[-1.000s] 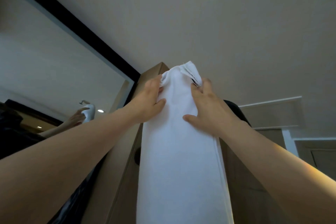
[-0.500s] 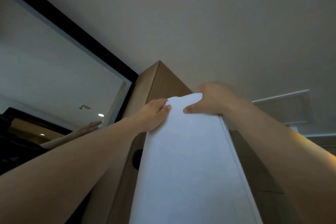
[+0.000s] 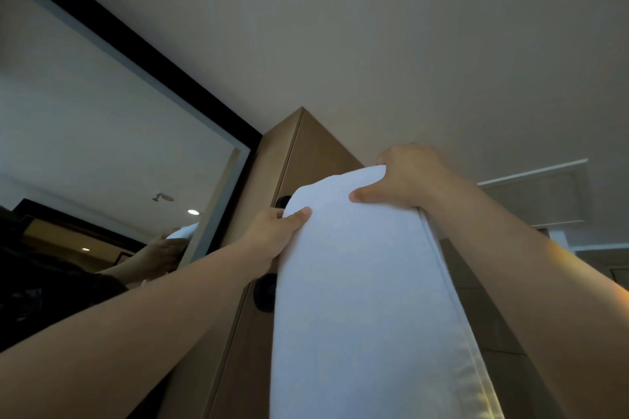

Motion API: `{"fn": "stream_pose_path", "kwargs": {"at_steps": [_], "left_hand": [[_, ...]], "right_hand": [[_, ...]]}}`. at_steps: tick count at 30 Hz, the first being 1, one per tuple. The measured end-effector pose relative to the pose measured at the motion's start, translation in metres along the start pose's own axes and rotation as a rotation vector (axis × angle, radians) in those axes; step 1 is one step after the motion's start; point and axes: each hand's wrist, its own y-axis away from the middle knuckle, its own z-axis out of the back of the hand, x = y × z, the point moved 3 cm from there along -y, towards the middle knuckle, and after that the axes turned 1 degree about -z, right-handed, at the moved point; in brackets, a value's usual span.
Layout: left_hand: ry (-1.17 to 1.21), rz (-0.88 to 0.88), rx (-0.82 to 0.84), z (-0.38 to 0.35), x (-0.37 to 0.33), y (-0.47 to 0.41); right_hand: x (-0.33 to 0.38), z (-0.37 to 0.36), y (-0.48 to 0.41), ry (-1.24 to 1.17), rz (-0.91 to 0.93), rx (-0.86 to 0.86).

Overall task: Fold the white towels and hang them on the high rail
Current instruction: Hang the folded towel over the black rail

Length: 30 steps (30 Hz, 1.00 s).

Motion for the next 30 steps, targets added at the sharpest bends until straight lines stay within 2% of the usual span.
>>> {"fn": "stream_pose_path", "kwargs": {"at_steps": [6, 9, 13, 16, 19, 21, 23, 25, 26, 30], "left_hand": [[-0.125, -0.254, -0.222, 0.009, -0.023, -0.016], [-0.211, -0.346, -0.208, 0.003, -0.033, -0.028], [-0.267, -0.318, -0.191, -0.004, -0.028, -0.046], [-0.314, -0.257, -0.181, -0.004, -0.022, -0.046], [-0.454, -0.236, -0.198, -0.007, -0.014, -0.031], [-0.595, -0.318, -0.345, -0.007, -0.016, -0.010], [-0.715, -0.536, -0.415, -0.014, -0.027, 0.022], [-0.768, -0.719, -0.290, -0.027, -0.035, 0.055], [-0.778, -0.738, -0.193, -0.033, -0.034, 0.070], [-0.898, -0.492, 0.107, -0.049, -0.017, 0.104]], "right_hand": [[-0.007, 0.000, -0.001, -0.075, -0.006, 0.025], [-0.017, 0.004, -0.003, -0.226, -0.059, 0.054], [-0.018, 0.001, -0.006, -0.489, -0.201, 0.251], [-0.019, 0.001, -0.007, -0.471, -0.240, 0.281], [-0.019, 0.001, -0.005, -0.390, -0.207, 0.236], [-0.020, 0.001, -0.005, -0.353, -0.204, 0.214], [-0.020, 0.001, -0.004, -0.313, -0.203, 0.203], [-0.019, 0.003, -0.004, -0.286, -0.200, 0.198], [-0.018, 0.003, -0.003, -0.278, -0.198, 0.198], [-0.018, 0.005, -0.002, -0.337, -0.189, 0.235]]}}
